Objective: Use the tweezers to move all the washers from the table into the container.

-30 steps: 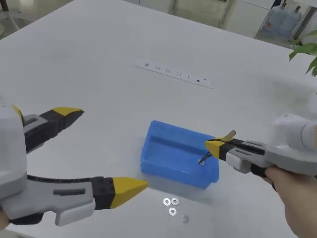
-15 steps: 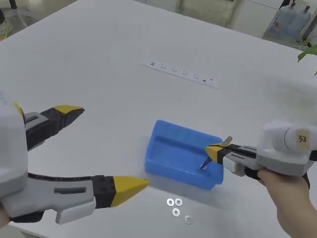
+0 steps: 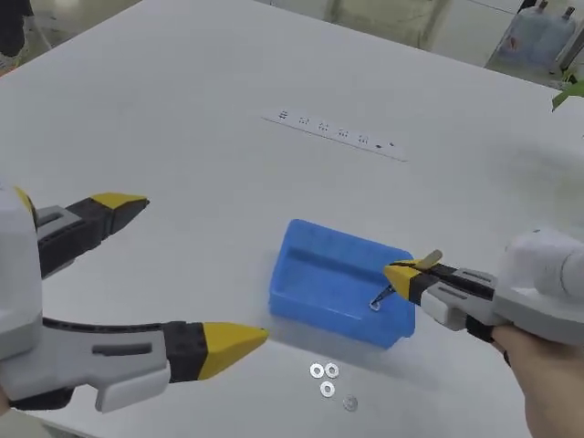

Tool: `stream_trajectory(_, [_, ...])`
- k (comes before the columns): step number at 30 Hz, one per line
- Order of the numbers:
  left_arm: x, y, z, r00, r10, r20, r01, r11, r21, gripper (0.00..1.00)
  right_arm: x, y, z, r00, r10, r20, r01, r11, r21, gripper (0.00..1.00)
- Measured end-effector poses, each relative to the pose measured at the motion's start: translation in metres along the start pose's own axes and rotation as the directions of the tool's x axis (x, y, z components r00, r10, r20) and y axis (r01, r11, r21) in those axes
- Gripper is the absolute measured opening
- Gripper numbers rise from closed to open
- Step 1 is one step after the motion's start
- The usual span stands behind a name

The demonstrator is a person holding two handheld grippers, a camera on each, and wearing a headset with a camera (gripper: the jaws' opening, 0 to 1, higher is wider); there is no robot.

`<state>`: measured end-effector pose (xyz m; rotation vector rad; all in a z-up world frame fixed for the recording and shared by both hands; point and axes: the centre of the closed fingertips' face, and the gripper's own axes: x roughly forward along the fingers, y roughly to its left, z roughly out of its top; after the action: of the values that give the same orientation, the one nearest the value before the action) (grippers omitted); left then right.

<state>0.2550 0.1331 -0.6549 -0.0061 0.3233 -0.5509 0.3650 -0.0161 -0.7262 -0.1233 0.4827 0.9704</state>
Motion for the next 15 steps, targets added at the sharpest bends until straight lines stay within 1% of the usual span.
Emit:
stream_trajectory(1, [0.001,0.0,0.0,1.0,0.001,0.001,-0.001,1.0,0.0,0.99,-0.004,0.005,0.004,0.9998,0.011,0.018,-0.011,1.0,-0.009,0.02])
stream_trajectory(3, [0.002,-0.001,0.0,1.0,-0.004,-0.001,0.004,1.0,-0.001,0.99,-0.013,0.014,0.01,0.999,0.026,0.037,-0.026,1.0,-0.01,0.02])
stream_trajectory(5, [0.004,-0.002,0.001,1.0,-0.007,-0.003,0.007,1.0,0.007,0.99,-0.022,0.025,0.016,0.9969,0.046,0.063,-0.046,0.999,-0.003,0.02])
stream_trajectory(6, [0.004,-0.002,0.001,0.9999,-0.009,-0.004,0.009,1.0,0.009,0.99,-0.027,0.033,0.019,0.9945,0.066,0.082,-0.067,0.998,0.01,0.02])
stream_trajectory(8, [0.005,-0.004,0.001,0.9998,-0.018,-0.006,0.018,1.0,0.008,0.99,-0.033,0.04,0.019,0.9929,0.078,0.089,-0.08,0.997,0.018,0.01])
stream_trajectory(10, [0.006,-0.004,0.002,0.9998,-0.021,-0.004,0.021,1.0,0.01,0.99,-0.037,0.049,0.016,0.9918,0.096,0.084,-0.099,0.995,0.029,0.01])
stream_trajectory(12, [0.007,-0.006,0.002,0.9997,-0.025,-0.005,0.026,1.0,0.011,0.99,-0.038,0.057,0.007,0.9925,0.11,0.055,-0.111,0.994,0.024,0.01])
stream_trajectory(13, [0.007,-0.006,0.002,0.9996,-0.026,-0.006,0.026,1.0,0.012,0.99,-0.037,0.062,-0.001,0.9925,0.117,0.033,-0.118,0.993,0.016,0.01])
stream_trajectory(14, [0.008,-0.006,0.002,0.9995,-0.03,-0.007,0.03,0.999,0.013,0.99,-0.037,0.063,-0.003,0.9925,0.12,0.026,-0.12,0.993,0.013,0.01])
stream_trajectory(15, [0.008,-0.007,0.002,0.9994,-0.033,-0.008,0.033,0.999,0.012,0.99,-0.036,0.065,-0.012,0.9919,0.127,0.004,-0.127,0.992,0.013,0.02])
